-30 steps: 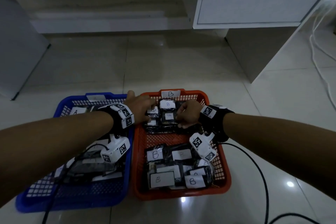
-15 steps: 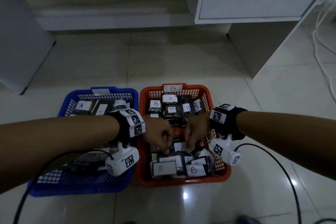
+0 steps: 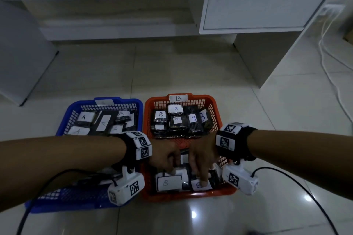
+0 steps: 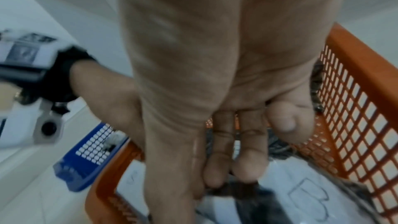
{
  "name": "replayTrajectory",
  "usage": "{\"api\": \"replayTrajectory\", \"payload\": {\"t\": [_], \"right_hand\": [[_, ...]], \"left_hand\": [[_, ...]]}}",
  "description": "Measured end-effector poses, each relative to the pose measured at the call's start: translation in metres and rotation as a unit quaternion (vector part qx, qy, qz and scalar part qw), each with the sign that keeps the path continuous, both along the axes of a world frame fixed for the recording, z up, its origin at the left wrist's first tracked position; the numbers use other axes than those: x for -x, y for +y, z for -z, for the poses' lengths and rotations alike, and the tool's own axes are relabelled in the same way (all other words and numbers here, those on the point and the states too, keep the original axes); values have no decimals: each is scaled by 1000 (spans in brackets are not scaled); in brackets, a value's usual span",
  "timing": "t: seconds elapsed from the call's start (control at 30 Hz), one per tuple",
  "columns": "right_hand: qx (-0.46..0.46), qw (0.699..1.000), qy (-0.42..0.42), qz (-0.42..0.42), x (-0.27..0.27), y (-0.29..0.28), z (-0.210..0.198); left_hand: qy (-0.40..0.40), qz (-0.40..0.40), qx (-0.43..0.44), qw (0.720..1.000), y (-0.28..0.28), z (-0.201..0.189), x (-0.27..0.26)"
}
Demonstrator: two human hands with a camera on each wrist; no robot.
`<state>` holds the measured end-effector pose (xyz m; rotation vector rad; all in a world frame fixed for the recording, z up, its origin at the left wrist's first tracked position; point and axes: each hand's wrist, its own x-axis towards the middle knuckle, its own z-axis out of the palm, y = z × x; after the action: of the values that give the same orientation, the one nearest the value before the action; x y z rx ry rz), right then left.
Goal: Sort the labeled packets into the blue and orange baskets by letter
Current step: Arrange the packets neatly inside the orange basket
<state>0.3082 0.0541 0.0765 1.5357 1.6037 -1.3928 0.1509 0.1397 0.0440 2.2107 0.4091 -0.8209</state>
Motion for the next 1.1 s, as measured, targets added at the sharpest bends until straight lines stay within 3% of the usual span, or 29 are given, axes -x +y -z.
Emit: {"api": "replayTrajectory", "payload": {"t": [0.17,0.37,0.5,0.6,0.7,0.83,1.0,1.1], "right_hand": [[-44,998,38,-14,5,-6,-1],[-34,998,27,-47,6,-7,9],[15,999,42,31,-7,3,9],[22,987,87,137,-26,13,0],[-85,968,97,217,-44,24,4],[-243,945,90,199,-39,33,15],[-284,943,43,167,-2,38,29],[-362,916,-1,175,15,41,43]], "left_hand": [[38,-38,47,997,16,-11,-2],[26,-71,-52,996,47,-31,3],[26,-39,-134,990,51,-32,8],[38,17,-160,986,41,-29,10],[60,51,-132,988,27,-22,9],[68,94,-79,990,13,-15,6],[25,140,-162,977,1,-8,18],[-29,146,-239,960,-1,2,31]]}}
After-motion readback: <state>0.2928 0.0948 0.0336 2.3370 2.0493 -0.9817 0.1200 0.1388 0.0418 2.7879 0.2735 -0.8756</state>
